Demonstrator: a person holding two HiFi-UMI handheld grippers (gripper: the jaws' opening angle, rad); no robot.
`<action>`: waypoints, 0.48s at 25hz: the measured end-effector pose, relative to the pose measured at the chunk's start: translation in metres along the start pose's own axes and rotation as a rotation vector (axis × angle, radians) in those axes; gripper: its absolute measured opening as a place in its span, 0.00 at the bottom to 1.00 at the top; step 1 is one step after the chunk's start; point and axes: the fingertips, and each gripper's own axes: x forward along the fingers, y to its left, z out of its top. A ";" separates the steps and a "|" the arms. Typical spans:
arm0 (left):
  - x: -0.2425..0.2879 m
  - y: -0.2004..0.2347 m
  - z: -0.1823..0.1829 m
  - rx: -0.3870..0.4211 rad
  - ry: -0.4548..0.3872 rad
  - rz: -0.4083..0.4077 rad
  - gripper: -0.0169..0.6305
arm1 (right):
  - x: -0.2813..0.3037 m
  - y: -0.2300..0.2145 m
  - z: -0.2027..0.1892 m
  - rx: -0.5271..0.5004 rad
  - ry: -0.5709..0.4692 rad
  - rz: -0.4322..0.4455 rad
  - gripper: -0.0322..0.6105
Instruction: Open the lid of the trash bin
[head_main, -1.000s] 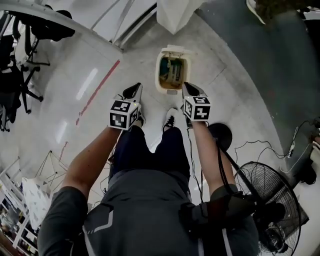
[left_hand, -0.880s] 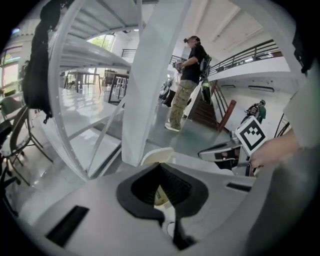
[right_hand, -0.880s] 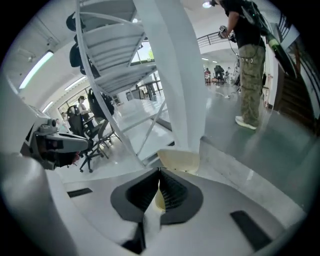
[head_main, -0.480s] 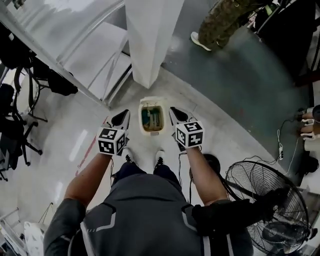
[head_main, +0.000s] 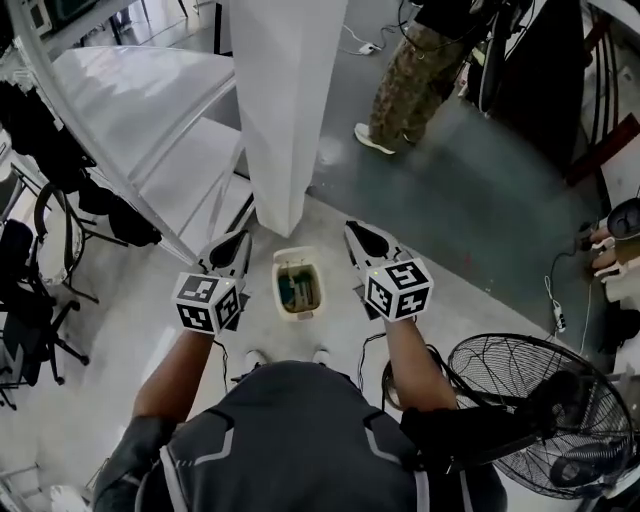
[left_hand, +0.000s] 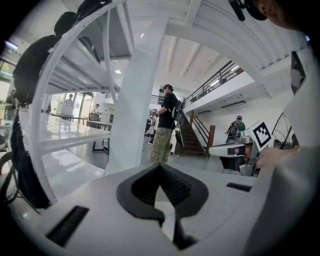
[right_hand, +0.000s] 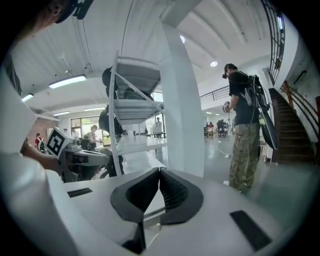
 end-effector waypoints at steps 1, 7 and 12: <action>-0.003 0.001 0.012 -0.006 -0.018 0.000 0.04 | -0.005 0.001 0.014 -0.012 -0.028 -0.002 0.09; -0.029 -0.002 0.082 0.021 -0.146 0.009 0.04 | -0.034 0.000 0.081 -0.057 -0.163 -0.039 0.09; -0.040 -0.002 0.112 0.045 -0.196 0.017 0.04 | -0.044 -0.007 0.109 -0.077 -0.219 -0.073 0.09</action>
